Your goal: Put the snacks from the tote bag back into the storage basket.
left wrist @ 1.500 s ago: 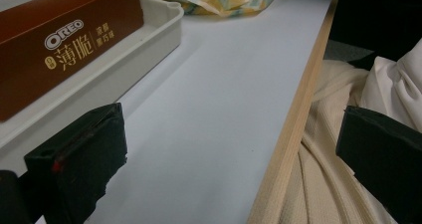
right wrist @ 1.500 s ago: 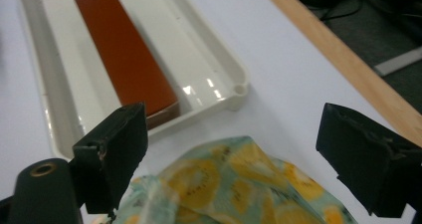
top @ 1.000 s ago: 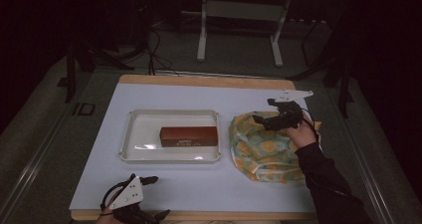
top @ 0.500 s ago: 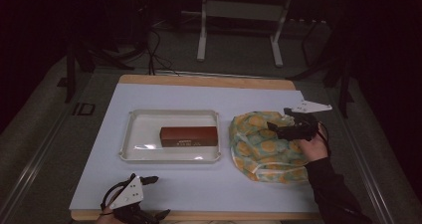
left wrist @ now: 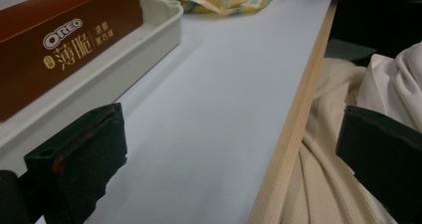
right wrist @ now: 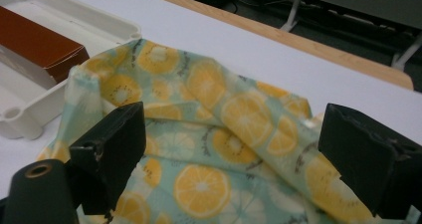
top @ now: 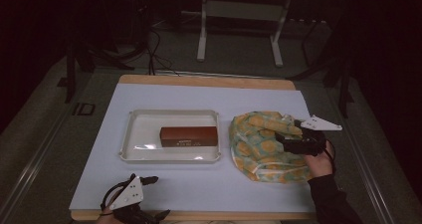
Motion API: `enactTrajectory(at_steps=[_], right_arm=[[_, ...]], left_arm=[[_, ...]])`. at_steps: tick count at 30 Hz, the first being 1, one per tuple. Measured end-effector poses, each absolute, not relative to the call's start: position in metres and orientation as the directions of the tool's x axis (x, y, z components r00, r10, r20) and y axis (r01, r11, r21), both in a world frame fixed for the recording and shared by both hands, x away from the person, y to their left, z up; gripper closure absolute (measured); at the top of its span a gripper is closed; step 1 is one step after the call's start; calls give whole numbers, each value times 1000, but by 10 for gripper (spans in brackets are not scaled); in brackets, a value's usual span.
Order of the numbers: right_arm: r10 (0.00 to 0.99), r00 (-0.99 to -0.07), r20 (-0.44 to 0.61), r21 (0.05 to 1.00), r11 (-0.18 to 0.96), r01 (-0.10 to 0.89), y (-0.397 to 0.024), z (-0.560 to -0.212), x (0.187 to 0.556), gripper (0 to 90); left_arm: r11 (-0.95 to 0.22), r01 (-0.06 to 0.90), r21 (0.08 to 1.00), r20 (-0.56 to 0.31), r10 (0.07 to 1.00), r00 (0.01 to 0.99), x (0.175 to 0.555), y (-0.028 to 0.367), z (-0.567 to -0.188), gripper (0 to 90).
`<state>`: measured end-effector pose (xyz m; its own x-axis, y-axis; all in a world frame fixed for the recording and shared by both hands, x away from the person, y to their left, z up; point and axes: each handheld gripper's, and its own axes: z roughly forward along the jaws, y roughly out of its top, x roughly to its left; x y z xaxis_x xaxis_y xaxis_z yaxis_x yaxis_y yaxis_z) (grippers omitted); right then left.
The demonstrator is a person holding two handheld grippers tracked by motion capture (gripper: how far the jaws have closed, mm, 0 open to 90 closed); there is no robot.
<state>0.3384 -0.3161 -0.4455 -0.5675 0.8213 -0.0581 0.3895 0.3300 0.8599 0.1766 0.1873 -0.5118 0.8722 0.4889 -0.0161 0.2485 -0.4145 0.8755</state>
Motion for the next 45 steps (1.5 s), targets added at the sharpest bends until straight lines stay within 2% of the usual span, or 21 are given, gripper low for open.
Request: enactTrajectory(at_steps=[19,31,45], right_arm=[[843,-536,-43,920,243,308,-336,-470,306,115],[855,-511,-86,915,270,299,-342,-483,298,117],[907,-393,-149,920,273,282,-340,-491,289,117]], left_arm=[[-381,224,897,-17,477,878,175,188,-509,0],[-367,220,904,-23,471,882,174,188,-508,0],[-369,220,903,-18,480,877,175,188,-508,0]])
